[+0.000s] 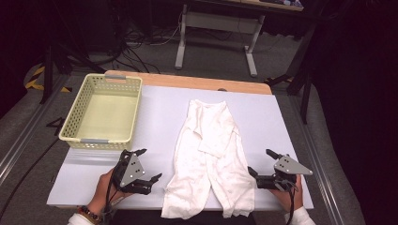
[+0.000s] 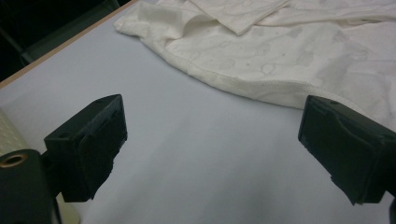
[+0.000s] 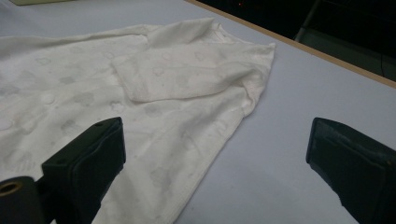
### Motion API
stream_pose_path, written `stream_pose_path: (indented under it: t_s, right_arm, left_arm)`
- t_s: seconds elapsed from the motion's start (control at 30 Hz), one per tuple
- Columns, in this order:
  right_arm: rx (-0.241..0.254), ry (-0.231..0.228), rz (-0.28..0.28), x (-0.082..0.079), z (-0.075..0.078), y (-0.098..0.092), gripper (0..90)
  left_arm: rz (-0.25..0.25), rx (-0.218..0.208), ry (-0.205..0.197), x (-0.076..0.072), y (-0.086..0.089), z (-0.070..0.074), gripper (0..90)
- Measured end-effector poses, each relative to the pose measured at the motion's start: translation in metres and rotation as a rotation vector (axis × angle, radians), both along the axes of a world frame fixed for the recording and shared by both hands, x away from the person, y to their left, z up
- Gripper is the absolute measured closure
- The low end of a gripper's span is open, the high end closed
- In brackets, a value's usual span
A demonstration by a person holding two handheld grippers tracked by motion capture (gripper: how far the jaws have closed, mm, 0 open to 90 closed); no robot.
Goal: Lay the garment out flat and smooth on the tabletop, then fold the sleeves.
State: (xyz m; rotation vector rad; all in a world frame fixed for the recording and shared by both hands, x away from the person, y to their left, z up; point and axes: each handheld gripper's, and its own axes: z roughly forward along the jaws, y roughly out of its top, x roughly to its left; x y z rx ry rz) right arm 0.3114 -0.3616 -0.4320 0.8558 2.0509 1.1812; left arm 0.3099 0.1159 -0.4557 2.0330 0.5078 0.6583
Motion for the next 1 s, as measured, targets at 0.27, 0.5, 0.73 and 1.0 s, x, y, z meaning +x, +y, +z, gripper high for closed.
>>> stream_pose_path:
  t_s: [0.27, 0.5, 0.73, 1.0]
  right_arm:
    - [0.004, 0.005, 0.000, 0.002, -0.001, -0.001, 6.1]
    - [0.007, 0.004, -0.002, 0.000, -0.001, -0.001, 6.2]
    - [0.025, 0.008, -0.001, -0.002, 0.000, -0.003, 7.7]
    - [0.029, -0.002, -0.004, 0.003, 0.002, -0.001, 13.5]
  left_arm:
    - [0.001, 0.008, 0.010, 0.001, 0.000, -0.001, 8.9]
    - [-0.002, 0.006, 0.013, 0.000, -0.004, 0.000, 9.2]
    - [-0.012, 0.013, 0.018, 0.000, -0.008, 0.000, 9.5]
    - [-0.014, 0.004, 0.025, 0.010, -0.016, 0.004, 10.6]
